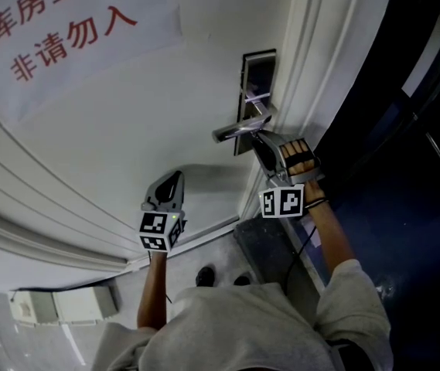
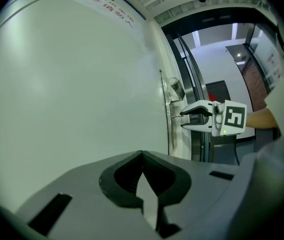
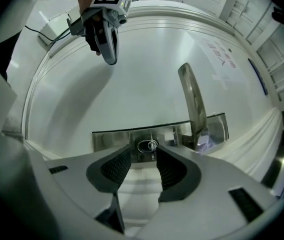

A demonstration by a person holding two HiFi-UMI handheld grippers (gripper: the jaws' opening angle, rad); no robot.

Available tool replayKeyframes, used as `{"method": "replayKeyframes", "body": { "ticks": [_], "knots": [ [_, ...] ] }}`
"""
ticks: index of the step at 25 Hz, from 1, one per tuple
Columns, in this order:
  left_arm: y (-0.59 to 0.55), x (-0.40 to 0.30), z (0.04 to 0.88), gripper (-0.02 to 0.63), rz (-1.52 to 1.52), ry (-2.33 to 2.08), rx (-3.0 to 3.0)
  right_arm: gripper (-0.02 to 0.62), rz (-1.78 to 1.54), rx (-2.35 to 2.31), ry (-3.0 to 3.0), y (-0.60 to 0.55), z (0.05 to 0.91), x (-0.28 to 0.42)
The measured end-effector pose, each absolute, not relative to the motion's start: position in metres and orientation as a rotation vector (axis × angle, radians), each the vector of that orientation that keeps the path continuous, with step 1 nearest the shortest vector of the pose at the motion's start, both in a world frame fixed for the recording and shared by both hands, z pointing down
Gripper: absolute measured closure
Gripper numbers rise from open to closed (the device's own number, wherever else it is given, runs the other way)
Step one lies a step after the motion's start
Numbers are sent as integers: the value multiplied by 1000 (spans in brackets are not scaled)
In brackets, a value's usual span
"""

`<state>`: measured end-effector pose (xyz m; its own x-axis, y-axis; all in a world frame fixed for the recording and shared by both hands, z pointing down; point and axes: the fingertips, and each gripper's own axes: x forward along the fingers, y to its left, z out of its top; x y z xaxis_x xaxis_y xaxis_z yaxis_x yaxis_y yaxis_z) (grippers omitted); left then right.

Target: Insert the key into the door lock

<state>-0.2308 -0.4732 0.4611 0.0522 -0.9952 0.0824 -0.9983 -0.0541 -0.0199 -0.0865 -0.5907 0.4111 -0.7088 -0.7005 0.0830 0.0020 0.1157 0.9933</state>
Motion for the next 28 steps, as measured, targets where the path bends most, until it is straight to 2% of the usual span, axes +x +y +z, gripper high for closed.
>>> {"method": "replayKeyframes", "body": {
  "ticks": [7, 11, 13, 21, 28],
  "knots": [
    [-480, -218, 462, 589, 120, -2091, 2287, 445, -1634, 754, -1855, -575, 402, -55],
    [-485, -205, 467, 589, 138, -2040, 2304, 547, -1635, 794, -1847, -570, 403, -40],
    [-488, -200, 464, 589, 129, -2036, 2328, 564, -1616, 802, -1849, -569, 405, -35],
    [-497, -188, 465, 589, 147, -1999, 2365, 571, -1520, 865, -1911, -569, 406, -17],
    [-509, -172, 463, 589, 156, -1944, 2422, 571, -1143, 1087, -2164, -574, 404, 25]
  ]
}}
